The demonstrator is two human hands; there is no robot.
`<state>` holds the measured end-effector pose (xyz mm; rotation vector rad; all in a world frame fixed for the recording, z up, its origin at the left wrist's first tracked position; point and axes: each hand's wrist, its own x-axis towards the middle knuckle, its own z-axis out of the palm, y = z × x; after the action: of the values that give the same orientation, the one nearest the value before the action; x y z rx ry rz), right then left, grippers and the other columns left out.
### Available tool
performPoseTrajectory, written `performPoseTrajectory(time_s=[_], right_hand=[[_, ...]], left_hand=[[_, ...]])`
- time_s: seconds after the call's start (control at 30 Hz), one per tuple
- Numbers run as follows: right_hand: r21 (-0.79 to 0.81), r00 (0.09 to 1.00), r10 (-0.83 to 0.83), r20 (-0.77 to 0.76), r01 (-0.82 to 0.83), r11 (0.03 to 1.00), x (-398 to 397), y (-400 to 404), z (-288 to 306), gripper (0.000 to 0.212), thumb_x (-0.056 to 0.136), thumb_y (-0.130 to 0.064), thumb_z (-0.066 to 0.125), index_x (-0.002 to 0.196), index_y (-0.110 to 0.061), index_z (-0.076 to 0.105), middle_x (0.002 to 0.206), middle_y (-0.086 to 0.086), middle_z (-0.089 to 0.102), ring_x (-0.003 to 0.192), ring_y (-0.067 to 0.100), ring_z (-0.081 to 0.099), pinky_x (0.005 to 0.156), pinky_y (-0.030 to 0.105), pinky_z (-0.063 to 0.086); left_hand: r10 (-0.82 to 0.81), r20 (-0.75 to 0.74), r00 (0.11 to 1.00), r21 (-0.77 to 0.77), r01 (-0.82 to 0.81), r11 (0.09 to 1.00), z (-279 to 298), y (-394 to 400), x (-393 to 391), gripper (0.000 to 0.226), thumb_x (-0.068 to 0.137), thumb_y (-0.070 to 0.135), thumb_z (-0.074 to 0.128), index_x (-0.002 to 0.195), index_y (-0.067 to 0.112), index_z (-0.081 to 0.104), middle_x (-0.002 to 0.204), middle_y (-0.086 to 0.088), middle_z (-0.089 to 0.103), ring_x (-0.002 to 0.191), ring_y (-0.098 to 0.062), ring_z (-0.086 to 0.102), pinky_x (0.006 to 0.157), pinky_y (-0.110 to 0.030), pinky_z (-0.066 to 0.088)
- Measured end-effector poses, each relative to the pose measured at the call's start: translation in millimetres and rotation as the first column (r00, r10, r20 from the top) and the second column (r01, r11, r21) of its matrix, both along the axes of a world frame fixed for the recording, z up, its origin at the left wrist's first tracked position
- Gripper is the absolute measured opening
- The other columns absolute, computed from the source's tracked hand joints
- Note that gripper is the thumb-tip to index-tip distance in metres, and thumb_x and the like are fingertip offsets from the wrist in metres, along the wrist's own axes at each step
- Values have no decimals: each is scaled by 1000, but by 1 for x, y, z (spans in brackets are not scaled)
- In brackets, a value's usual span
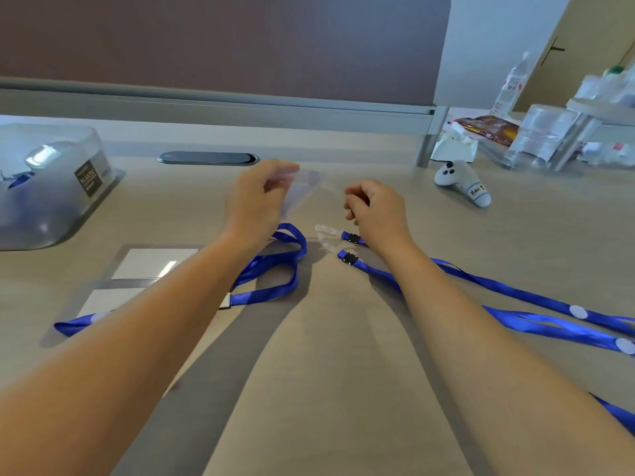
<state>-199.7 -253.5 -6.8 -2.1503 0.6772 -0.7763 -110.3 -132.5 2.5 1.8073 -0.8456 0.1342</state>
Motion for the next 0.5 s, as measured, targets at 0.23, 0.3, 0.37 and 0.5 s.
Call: performPoseTrajectory(time_s=[0.23,0.3,0.37,0.5], right_hand=[[224,990,57,127,-85,971,2,16,19,10,92,-9,50,89,-8,60,62,-3,55,46,3,50,40,8,42],[263,990,83,113,-111,958,1,21,22,12,91,-9,52,81,-11,59,60,-2,55,37,1,49,38,9,41],[287,992,99,73,-115,951,0,25,26,21,90,-8,53,70,-14,58,59,-1,56,35,0,48,37,10,41],[415,992,114,46,-123,901,-3,31,35,24,87,-5,54,64,-10,56,56,4,55,31,2,48,35,12,42]], left_hand=[[74,-235,969,-169,-115,979,8,-3,-8,18,86,8,55,103,6,63,93,-1,59,88,-14,54,78,-23,49],[70,-256,964,-169,-116,979,6,-2,-10,15,85,7,56,98,5,63,87,0,59,86,-16,55,76,-25,50],[72,-249,966,-165,-115,980,5,0,-11,11,85,6,56,93,6,63,77,5,57,84,-17,55,72,-22,49],[89,-132,987,-147,-109,983,5,3,-12,12,86,7,54,94,4,62,84,-1,58,85,-17,54,70,-19,46]])
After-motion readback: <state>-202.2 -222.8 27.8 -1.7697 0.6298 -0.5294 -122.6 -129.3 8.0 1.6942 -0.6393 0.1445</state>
